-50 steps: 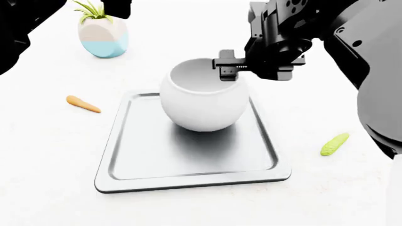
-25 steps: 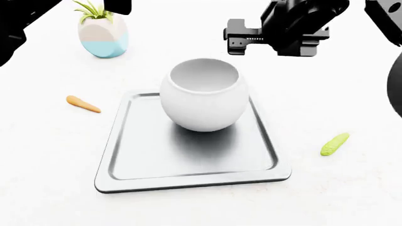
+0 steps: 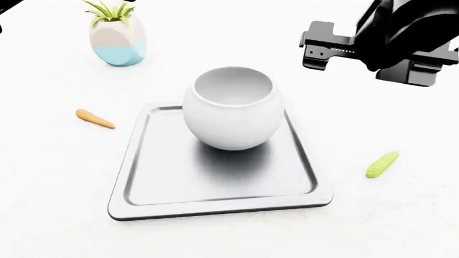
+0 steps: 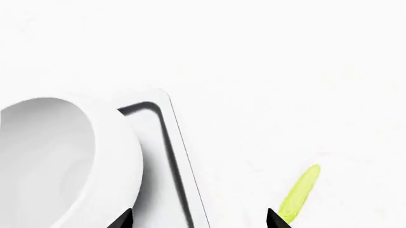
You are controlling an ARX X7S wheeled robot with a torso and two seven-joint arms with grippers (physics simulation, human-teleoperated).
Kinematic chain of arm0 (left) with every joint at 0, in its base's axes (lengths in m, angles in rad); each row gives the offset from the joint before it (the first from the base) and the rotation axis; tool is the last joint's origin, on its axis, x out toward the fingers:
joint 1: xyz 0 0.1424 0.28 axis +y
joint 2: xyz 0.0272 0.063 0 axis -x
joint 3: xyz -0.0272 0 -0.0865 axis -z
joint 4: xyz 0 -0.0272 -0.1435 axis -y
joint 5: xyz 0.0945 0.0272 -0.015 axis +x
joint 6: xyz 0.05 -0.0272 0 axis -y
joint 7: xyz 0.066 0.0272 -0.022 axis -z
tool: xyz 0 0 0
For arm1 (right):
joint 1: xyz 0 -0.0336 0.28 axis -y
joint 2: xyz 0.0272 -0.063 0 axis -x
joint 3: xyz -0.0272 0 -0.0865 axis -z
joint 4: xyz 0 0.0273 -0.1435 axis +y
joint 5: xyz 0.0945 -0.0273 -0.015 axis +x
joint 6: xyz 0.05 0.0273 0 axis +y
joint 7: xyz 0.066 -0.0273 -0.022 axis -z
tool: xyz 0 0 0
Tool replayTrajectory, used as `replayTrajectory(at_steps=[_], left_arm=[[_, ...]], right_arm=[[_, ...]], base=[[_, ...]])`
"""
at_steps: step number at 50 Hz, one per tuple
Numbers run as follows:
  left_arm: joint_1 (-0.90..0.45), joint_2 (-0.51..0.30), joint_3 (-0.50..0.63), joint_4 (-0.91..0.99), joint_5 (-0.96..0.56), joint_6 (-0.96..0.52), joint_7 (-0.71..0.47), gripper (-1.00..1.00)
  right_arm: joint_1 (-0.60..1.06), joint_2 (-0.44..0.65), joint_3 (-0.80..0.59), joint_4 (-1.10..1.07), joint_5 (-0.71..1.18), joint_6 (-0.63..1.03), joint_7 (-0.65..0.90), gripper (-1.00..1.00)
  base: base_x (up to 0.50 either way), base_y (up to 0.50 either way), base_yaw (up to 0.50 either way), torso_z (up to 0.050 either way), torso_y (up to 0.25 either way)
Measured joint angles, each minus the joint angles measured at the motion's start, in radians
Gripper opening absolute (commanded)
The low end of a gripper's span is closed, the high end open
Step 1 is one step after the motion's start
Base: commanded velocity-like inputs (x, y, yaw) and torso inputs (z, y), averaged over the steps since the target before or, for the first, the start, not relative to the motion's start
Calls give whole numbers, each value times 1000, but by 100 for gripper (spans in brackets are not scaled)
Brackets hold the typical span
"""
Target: Place the two vegetables and bowl onto the tray for setting up a vegetable dip station.
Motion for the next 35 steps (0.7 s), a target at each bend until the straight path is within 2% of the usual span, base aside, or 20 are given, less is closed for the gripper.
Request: replayTrajectory(at_steps=[13, 24, 35], left_arm=[[-17, -11, 0, -5, -12, -4, -4, 100], [-18, -20, -1, 2, -25, 0, -11, 100], [-16, -28, -3, 11, -31, 6, -12, 100]], right_arm=[[-21, 180, 138, -346, 41, -209, 271, 100], [-38, 283, 178, -551, 62, -361, 362, 100], [-48, 331, 173, -670, 90, -451, 413, 100]], base=[[0, 0, 0, 0, 0], [0, 0, 0, 0, 0], [0, 0, 0, 0, 0]])
